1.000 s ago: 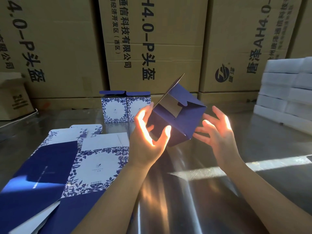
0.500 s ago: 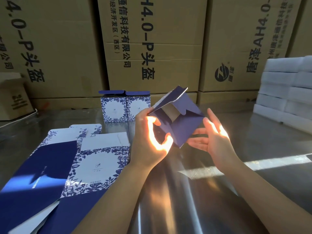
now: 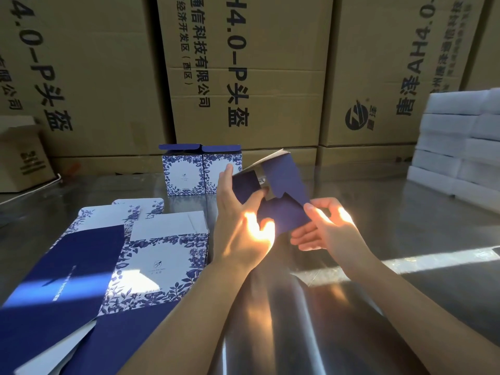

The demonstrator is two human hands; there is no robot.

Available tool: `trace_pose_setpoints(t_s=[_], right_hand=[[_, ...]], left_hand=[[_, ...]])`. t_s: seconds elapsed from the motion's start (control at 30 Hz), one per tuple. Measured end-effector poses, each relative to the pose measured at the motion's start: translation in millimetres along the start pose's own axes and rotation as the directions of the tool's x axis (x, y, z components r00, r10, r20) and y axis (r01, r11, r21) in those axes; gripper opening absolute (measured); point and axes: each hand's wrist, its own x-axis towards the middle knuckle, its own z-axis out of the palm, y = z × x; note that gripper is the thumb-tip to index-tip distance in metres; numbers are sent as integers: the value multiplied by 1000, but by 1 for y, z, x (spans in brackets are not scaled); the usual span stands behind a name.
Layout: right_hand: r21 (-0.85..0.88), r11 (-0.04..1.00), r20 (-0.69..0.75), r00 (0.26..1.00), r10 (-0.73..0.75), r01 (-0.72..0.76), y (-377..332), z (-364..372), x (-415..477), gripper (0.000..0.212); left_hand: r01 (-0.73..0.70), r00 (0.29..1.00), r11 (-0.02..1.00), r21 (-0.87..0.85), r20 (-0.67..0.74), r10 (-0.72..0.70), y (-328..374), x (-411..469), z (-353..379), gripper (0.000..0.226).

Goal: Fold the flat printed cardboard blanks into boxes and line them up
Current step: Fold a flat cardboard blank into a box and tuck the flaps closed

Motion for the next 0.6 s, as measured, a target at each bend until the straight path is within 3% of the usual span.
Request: trace_pose_setpoints(t_s=[0.17,0.37,0.5,0.6], right_hand=[[-39,999,16,1000,1,-1,7,5,0,13],[-59,998,35,999,-10,12,9,8,-1,21],[-165,985,35,998,53,-46,10,6,-3,46],[-245,955,5,985,174,-168,12,2,-1,67]], left_hand=[[75,995,993,86,56,-79,3,0,-1,41],[57,997,998,3,53,-57,2,1,0,34],[-33,999,995,-91,25,36,0,0,1,30],[-96,993,986,-140,51,104,3,-3,1,33]])
